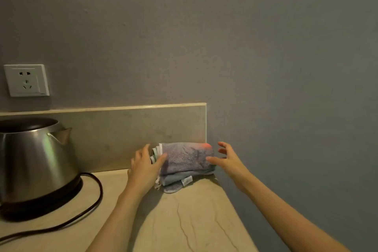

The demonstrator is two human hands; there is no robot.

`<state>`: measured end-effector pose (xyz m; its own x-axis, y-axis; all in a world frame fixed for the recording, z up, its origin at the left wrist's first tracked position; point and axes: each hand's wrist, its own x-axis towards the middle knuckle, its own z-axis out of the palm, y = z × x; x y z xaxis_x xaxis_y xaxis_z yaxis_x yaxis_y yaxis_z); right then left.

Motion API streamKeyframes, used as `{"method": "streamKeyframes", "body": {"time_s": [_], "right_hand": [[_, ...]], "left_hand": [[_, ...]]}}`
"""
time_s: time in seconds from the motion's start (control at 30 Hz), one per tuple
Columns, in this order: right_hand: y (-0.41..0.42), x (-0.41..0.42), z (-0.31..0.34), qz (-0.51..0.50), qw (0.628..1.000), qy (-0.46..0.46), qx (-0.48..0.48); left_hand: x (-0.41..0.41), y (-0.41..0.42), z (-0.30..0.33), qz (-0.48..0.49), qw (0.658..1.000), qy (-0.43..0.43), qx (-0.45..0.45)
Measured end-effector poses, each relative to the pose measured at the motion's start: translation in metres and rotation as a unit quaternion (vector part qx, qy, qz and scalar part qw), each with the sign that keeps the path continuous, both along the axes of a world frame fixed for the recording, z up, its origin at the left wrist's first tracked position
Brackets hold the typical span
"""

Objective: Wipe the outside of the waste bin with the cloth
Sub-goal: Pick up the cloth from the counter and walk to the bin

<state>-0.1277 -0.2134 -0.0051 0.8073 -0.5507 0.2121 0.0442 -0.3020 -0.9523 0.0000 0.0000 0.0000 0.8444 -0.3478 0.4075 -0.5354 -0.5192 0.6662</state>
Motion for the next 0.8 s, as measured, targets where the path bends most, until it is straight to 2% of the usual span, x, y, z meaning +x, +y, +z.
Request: {"method": "streamKeyframes", "body": {"time_s": [0.1,0.17,0.33,0.5,0.6,0.73,0.8], "right_hand": [[0.006,0.010,-0.001,0.018,0.999,0.031,-0.007],[0.009,0.017,-0.002,0.037,0.998,0.036,0.022],[0.018,0.021,-0.001,0.081,0.995,0.020,0.049],[0.022,0.017,0.003,0.063,0.996,-0.016,0.057],[0.020,0.008,0.004,0.056,0.996,-0.030,0.068],[0.014,-0.011,0.009,0.027,0.993,-0.071,0.094],[0.010,-0.026,0.014,0.023,0.989,-0.102,0.107]], "left_hand": [[0.003,-0.002,-0.010,-0.014,0.998,0.053,0.006],[0.003,-0.005,-0.015,-0.049,0.996,0.072,0.001],[0.004,-0.004,-0.015,-0.136,0.977,0.118,-0.110],[0.001,-0.007,-0.015,-0.142,0.972,0.111,-0.148],[-0.003,-0.010,-0.013,-0.167,0.971,0.108,-0.130],[-0.016,-0.016,-0.009,-0.120,0.989,0.041,-0.071],[-0.028,-0.019,-0.003,-0.183,0.974,0.077,-0.112]]}}
